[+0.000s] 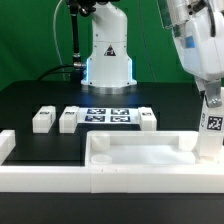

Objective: Assemble desk

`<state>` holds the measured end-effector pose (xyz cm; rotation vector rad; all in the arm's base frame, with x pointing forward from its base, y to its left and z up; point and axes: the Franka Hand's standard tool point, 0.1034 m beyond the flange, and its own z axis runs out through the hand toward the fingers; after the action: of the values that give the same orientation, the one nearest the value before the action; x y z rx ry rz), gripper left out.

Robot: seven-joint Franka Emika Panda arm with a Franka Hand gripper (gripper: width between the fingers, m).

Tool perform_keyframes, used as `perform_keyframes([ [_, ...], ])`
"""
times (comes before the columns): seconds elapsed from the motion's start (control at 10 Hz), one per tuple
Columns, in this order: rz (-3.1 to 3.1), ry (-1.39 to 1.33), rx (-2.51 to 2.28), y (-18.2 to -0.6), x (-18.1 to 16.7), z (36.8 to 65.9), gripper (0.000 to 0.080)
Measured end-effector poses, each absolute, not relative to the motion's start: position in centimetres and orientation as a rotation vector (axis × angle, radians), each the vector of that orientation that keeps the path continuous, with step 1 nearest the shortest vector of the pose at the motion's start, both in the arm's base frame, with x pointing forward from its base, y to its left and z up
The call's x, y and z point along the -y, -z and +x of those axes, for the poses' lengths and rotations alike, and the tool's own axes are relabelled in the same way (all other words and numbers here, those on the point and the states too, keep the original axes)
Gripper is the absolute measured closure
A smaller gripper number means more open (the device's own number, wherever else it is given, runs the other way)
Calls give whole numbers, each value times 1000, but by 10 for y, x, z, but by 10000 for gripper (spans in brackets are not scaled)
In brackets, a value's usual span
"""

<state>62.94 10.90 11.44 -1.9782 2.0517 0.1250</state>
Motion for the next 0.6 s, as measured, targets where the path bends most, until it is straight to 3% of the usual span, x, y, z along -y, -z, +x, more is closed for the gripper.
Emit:
perform_keyframes([
  [0.1,-2041,-119,-1988,-115,-110,630,257],
  [0.2,-2118,-101,-1902,-115,-110,630,170],
  [0.6,-2533,-62,-1427,-115,-113,625,153],
])
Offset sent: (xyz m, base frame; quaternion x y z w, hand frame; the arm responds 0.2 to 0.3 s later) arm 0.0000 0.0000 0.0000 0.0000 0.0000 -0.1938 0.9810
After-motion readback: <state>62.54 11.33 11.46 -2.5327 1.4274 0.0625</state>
